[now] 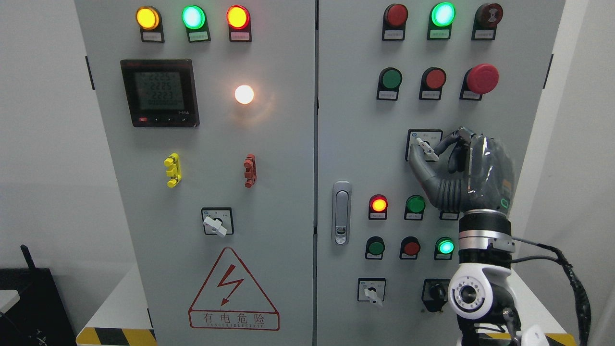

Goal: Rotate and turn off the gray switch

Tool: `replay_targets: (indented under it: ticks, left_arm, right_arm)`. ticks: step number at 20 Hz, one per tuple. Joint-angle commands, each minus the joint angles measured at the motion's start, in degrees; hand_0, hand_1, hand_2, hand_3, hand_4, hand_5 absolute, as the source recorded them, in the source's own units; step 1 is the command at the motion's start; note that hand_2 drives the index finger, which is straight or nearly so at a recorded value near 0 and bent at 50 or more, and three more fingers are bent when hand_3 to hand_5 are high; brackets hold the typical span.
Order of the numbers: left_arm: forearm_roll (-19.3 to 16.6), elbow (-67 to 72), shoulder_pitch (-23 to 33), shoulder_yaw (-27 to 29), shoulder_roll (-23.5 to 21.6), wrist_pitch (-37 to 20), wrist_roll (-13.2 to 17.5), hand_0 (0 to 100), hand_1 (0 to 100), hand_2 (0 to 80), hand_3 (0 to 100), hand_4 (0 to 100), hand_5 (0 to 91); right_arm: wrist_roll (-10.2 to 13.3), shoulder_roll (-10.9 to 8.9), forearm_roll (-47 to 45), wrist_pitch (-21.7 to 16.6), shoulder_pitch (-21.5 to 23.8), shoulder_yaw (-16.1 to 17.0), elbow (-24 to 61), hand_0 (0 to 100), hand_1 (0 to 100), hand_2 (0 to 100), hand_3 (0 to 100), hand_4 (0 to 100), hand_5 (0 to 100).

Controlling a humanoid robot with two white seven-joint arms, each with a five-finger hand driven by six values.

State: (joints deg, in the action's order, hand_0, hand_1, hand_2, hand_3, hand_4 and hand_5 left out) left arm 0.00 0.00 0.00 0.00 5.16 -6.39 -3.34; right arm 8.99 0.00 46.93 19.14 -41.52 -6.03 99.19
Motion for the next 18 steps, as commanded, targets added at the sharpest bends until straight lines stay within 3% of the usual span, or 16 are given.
replay_targets:
  ticks: [1,18]
  left_arm:
    - [1.14,-1.40,-0.53,0.44,-0.06,-0.03,0.00,12,39,0.0,0,0,0.0]
    - [1.14,-1.40,-0.53,0.44,0.03,-0.03,0.00,12,39,0.0,0,0,0.0]
  right_arm:
    - [-0.03,1.23,0.00,0.02,-0.05,-0.03,-0.05,27,51,67,100,100,100]
    - [-0.03,1.41,-0.09,0.02,-0.31,-0.12,-0.05,35,49,68,100,100,100]
